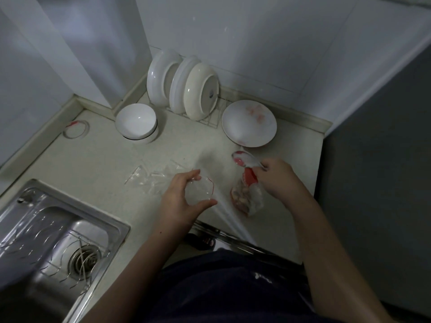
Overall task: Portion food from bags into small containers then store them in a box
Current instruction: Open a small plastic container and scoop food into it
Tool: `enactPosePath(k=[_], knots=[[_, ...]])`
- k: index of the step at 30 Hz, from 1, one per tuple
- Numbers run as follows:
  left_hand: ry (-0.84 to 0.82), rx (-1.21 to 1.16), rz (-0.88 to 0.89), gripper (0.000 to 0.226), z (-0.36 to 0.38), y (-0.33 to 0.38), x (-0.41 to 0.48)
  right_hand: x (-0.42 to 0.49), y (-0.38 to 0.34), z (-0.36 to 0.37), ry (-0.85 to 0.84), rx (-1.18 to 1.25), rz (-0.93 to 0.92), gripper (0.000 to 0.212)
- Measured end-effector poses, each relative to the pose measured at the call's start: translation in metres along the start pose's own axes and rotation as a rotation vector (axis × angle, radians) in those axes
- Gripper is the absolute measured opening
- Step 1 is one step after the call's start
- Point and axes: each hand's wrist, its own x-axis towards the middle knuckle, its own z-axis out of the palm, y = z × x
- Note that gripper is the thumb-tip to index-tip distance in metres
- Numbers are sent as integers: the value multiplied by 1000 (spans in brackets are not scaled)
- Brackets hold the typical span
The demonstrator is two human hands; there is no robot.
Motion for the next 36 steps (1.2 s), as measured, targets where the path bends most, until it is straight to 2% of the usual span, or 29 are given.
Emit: enactPosePath(k=[6,10,15,18,22,26,29,31,33,36], knots=[[-33,20,5,61,2,1,2,2,5,1,47,44,66,22],[-76,22,10,64,5,1,2,4,11,9,79,56,111,36],[-148,28,27,63,11,2,5,1,12,16,150,111,133,23],[-183,-2,46,62,16,1,6,-8,14,19,190,181,243,18],[-204,20,103,63,25,-2,11,-21,18,11,142,131,273,28],[-252,27,143,66,31,-5,13,-40,15,-14,122,297,237,30],[-285,9,146,68,36,-9,15,-57,15,-37,179,138,122,24],[-294,1,138,68,38,-11,16,-65,14,-50,244,-123,54,22],[-304,0,129,67,40,-13,15,-66,13,-55,281,-373,11,25],[-349,-18,74,66,42,-12,13,-60,6,-56,261,-516,-39,32]])
